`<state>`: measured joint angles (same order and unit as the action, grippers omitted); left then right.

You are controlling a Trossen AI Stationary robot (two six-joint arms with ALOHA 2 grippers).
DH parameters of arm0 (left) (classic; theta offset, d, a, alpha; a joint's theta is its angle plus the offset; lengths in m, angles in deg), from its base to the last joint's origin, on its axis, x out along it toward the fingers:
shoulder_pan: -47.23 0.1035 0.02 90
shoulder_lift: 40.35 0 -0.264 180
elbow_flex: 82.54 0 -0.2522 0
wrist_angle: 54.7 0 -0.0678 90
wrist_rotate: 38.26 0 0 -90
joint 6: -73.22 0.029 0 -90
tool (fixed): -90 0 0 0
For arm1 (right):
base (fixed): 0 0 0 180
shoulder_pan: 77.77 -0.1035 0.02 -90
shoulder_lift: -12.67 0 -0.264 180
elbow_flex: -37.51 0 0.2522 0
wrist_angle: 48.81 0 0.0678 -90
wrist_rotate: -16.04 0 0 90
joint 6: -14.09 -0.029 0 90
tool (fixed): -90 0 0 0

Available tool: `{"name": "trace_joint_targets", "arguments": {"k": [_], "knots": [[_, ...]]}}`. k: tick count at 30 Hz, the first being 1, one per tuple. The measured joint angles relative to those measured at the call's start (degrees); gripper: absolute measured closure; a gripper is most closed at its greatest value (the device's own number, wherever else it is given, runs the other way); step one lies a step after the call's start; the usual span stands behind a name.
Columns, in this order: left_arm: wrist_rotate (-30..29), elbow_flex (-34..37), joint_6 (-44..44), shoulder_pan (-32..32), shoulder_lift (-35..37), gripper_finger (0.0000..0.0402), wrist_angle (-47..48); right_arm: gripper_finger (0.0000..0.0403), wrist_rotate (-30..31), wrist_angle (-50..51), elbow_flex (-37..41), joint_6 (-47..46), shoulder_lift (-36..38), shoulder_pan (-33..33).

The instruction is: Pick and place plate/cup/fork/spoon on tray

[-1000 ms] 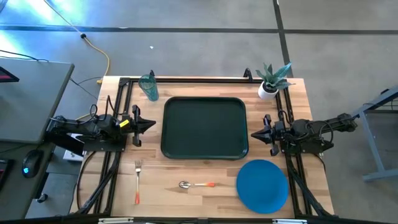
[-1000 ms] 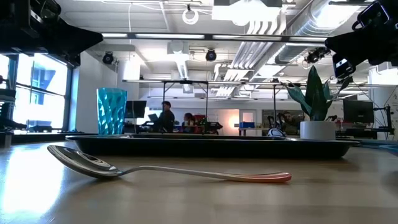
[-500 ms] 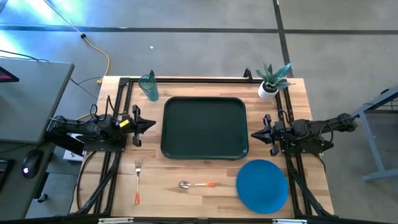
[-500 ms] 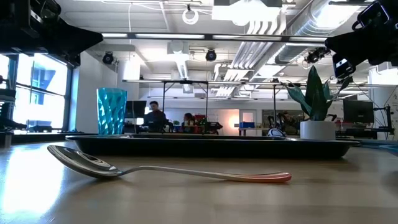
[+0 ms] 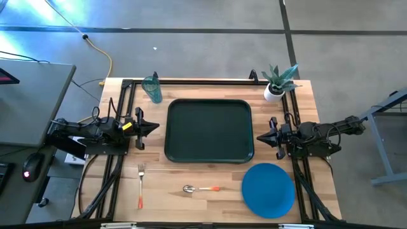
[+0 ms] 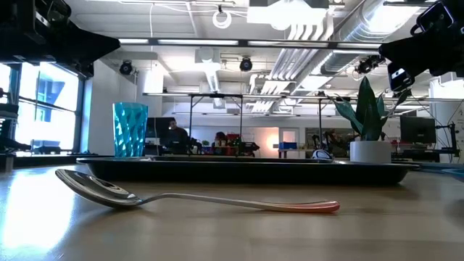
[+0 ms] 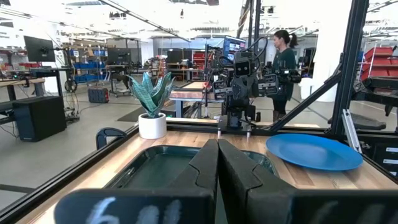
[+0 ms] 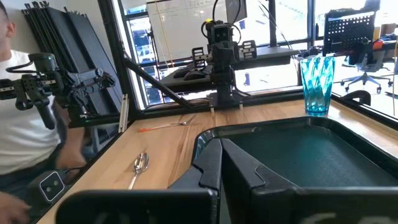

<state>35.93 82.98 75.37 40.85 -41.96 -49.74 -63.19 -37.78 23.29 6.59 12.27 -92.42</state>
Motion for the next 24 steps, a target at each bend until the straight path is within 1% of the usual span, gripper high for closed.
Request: {"name": "trace_joint_targets", "arguments": {"k": [12, 16, 20, 22, 24], "knots": [[0.02, 0.00, -0.02, 0.00, 0.00, 0.0401, 0.00, 0.0400, 0.00, 0.00, 0.00, 0.00, 0.00, 0.00], [0.00, -0.07, 1.36, 0.00, 0.00, 0.0401, -3.10, 0.0400, 0.00, 0.01, -0.01, 0.01, 0.00, -0.02], [0.00, -0.05, 1.11, 0.02, 0.00, 0.0401, -2.65, 0.0400, 0.00, 0.00, 0.00, 0.00, 0.00, -0.02], [-0.02, -0.03, 3.60, 0.02, 0.00, 0.0401, -3.03, 0.0400, 0.00, 0.01, 0.00, 0.01, 0.00, 0.00], [-0.02, -0.03, 6.56, 0.02, 0.00, 0.0401, -5.33, 0.0400, 0.28, -0.06, -0.01, 1.40, 0.00, -0.02]]}}
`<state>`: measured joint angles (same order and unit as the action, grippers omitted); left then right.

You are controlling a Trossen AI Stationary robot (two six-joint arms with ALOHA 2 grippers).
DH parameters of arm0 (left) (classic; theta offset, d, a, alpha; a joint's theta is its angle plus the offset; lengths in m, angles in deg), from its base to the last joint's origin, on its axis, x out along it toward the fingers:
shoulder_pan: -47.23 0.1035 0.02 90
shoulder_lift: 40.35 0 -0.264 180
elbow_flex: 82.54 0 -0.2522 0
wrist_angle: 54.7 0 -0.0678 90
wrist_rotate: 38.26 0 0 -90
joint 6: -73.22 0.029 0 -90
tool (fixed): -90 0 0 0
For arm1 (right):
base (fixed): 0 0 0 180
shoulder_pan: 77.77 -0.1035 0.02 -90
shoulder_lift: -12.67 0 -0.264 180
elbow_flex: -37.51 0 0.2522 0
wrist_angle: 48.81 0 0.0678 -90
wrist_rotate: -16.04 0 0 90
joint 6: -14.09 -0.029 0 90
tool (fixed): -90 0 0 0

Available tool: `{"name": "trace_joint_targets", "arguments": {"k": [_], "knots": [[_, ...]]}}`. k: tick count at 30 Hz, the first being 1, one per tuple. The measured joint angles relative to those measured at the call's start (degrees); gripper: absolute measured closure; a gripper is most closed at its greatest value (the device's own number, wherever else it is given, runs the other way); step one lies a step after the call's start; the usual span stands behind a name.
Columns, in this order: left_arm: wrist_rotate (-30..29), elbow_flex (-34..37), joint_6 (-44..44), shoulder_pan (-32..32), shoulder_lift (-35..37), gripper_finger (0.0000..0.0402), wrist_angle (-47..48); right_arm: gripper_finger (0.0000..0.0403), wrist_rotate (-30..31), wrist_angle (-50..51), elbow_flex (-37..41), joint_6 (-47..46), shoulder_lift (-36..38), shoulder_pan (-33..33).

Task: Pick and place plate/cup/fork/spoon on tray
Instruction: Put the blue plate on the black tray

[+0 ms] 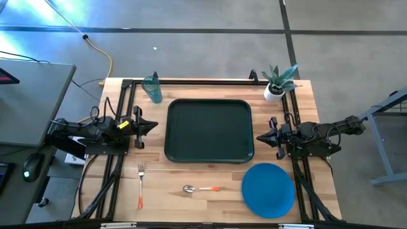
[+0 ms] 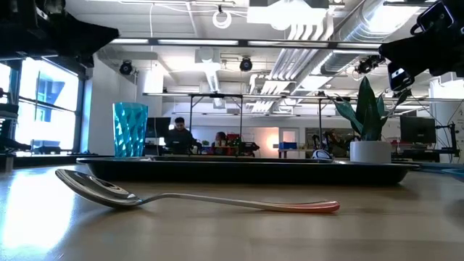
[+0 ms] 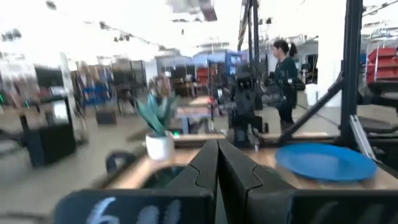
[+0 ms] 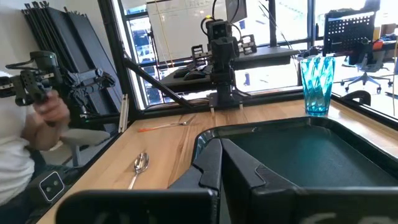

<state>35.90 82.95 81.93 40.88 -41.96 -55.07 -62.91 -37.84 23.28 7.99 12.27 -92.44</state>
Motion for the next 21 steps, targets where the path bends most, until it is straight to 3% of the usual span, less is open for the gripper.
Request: {"name": "trace_joint_targets", "arguments": {"k": [4, 9, 12, 17, 21], "knots": [[-1.78, -0.02, 6.97, 0.00, 0.02, 0.0401, -10.54, 0.0400, 2.34, -3.47, 0.01, 6.10, -0.02, 0.02], [-9.27, 0.00, 7.94, 0.00, 0.00, 0.0401, -13.96, 0.0400, 2.96, -10.75, 0.02, 3.38, 0.00, 0.04], [-12.40, 0.01, 6.43, 0.00, -0.09, 0.0401, -12.31, 0.0400, 10.27, -13.82, 0.02, 6.08, 0.00, 0.04], [-10.31, 0.02, 6.87, 0.00, -0.34, 0.0401, -8.26, 0.0400, 27.06, -14.66, 0.02, 5.95, -0.02, 0.06], [-10.78, 0.02, 7.45, 0.09, -0.57, 0.0401, -7.33, 0.0398, 31.34, -13.40, 0.02, 4.57, -1.05, 1.02]]}}
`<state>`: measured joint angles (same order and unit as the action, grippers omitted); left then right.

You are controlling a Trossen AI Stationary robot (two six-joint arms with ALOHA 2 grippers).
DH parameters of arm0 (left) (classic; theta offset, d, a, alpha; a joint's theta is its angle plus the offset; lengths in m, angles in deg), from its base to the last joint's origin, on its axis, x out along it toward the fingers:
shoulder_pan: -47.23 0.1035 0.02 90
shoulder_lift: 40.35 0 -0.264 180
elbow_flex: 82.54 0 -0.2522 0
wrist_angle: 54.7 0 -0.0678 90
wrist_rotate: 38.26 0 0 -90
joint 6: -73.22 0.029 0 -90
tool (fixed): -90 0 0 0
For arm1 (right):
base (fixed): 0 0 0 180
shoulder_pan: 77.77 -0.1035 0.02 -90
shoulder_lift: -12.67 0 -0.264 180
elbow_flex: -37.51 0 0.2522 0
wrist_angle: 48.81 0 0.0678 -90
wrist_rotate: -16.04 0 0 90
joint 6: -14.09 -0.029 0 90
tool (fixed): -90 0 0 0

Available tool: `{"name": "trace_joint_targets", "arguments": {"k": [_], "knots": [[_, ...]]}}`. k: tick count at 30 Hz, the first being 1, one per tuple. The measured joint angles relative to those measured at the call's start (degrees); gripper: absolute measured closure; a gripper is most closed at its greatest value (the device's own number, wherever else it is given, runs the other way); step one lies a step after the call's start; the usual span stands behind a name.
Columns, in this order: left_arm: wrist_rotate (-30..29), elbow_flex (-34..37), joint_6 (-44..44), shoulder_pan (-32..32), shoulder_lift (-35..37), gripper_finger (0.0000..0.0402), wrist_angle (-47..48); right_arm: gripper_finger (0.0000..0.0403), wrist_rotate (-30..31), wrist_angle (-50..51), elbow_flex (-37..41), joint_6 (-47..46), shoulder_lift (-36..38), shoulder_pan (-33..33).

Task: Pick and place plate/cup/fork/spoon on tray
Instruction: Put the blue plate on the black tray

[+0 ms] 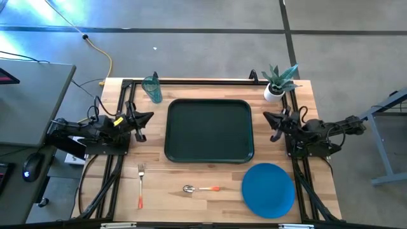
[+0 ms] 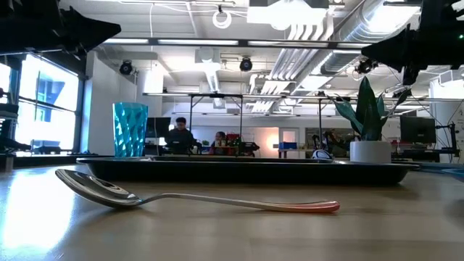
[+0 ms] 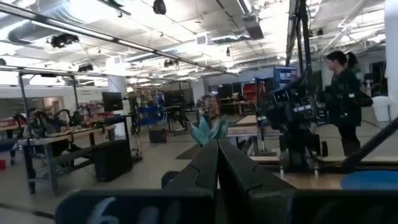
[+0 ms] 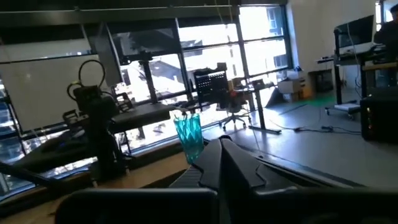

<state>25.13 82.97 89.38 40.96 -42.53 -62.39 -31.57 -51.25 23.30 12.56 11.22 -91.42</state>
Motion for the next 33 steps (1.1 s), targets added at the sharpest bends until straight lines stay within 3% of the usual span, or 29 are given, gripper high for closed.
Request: {"name": "trace_joint_targets", "arguments": {"k": [8, 13, 18, 22, 26, 33], "knots": [[2.51, 0.00, -7.33, 2.95, -3.87, 0.0380, -3.89, 0.0340, -6.10, -0.56, 0.00, -8.71, -6.32, 7.19], [10.21, 0.00, -13.36, 4.00, -11.01, 0.0353, -8.66, 0.0285, -11.83, -4.89, 0.00, -13.52, -13.18, 11.34], [23.09, 0.04, -13.16, 1.99, -20.23, 0.0327, -16.50, 0.0248, -9.42, -7.20, 0.00, -23.67, -20.85, 12.86], [22.83, 0.02, -10.27, -0.47, -27.87, 0.0317, -26.77, 0.0242, -7.35, -7.23, 0.00, -31.13, -27.62, 12.70], [16.75, -1.54, -8.49, -0.89, -34.51, 0.0308, -29.73, 0.0242, -0.55, -8.51, -0.06, -36.78, -34.24, 11.27], [10.61, -5.93, -9.68, 0.66, -45.25, 0.0287, -29.93, 0.0242, 3.15, -8.52, -6.19, -31.82, -43.66, 10.25]]}}
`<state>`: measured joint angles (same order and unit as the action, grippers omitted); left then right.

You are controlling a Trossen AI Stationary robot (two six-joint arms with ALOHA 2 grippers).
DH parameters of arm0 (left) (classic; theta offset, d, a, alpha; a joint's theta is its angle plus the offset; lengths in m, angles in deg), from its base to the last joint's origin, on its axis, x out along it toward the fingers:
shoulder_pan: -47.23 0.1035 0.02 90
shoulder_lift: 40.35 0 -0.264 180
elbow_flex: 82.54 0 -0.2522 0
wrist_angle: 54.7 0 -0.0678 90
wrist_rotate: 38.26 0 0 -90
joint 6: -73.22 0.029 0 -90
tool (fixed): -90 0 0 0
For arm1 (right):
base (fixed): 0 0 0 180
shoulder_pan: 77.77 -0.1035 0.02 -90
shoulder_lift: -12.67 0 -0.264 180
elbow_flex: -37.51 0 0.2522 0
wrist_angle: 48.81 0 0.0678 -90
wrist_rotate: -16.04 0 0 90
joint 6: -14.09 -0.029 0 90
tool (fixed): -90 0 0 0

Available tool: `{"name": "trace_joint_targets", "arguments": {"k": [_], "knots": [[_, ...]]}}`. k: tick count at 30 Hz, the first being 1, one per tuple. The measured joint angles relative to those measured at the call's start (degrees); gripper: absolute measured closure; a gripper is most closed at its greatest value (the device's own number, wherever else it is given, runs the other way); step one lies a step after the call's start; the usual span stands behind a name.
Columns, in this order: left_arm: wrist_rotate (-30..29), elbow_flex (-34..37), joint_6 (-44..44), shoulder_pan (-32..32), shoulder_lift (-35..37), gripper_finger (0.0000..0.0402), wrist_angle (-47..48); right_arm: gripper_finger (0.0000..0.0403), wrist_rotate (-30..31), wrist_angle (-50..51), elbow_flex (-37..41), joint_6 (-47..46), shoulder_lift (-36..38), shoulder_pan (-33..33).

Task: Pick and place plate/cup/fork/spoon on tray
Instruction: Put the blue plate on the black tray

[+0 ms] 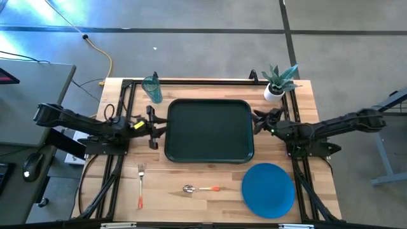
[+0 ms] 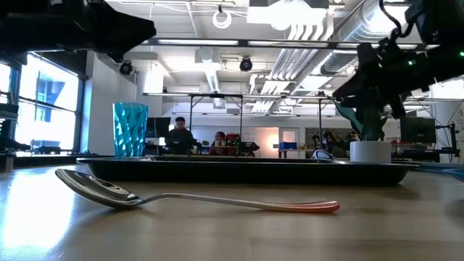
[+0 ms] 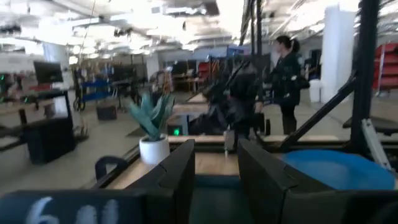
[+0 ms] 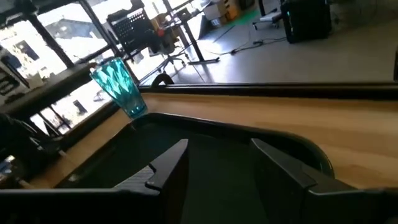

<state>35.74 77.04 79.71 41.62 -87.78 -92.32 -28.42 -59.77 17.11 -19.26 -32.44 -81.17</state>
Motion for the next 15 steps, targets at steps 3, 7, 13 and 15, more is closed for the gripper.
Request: {"name": "trace_joint_targets", "arguments": {"k": [3, 7, 13, 15], "knots": [[-2.77, -1.52, -1.75, 1.25, -4.35, 0.0280, 0.08, 0.0242, 0.87, -0.13, -4.37, 10.71, -3.79, 0.11], [-5.62, -3.47, -5.74, 3.53, -9.74, 0.0277, 0.16, 0.0242, 5.76, 0.23, -9.68, 24.23, -8.03, 1.11], [-5.70, -7.32, -9.65, 5.63, -15.90, 0.0277, 0.09, 0.0242, 16.02, 3.91, -20.95, 25.76, -8.78, 1.62], [-5.70, -8.94, -10.68, 6.44, -17.24, 0.0277, 0.16, 0.0242, 17.29, 6.31, -24.78, 30.20, -9.27, 2.52]]}}
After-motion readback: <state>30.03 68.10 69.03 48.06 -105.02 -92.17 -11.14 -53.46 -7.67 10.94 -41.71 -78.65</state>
